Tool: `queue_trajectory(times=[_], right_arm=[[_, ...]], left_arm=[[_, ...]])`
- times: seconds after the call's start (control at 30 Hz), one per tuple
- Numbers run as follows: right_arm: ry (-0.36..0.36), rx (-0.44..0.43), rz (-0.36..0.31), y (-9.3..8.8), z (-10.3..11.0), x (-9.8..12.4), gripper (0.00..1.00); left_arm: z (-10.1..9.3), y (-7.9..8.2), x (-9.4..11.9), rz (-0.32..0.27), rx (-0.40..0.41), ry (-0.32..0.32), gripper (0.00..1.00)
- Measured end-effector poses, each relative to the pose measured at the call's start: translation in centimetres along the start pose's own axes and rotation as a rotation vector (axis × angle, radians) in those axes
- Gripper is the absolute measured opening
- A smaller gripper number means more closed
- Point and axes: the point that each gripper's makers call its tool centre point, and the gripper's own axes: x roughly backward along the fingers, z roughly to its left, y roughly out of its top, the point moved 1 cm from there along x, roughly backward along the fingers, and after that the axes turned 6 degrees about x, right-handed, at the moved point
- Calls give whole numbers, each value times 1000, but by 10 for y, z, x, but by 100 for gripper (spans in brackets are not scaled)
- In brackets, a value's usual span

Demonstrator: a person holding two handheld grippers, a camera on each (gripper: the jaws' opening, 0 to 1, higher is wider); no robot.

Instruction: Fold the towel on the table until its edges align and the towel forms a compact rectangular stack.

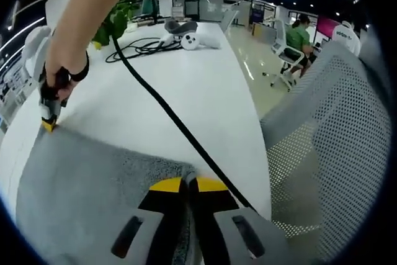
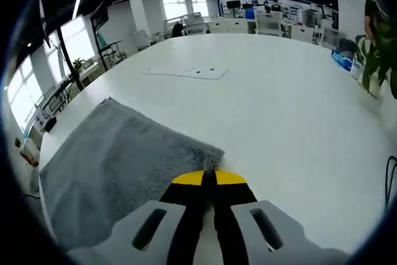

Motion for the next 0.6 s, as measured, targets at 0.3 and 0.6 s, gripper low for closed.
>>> queue_trajectory(times=[0.3, 0.6], right_arm=[[22, -67, -33, 17, -10, 1, 1], [67, -155, -106, 49, 1, 13, 1]], left_arm=[[3, 12, 23, -66, 35, 15, 6], [9, 12, 57, -130, 126, 44, 6]])
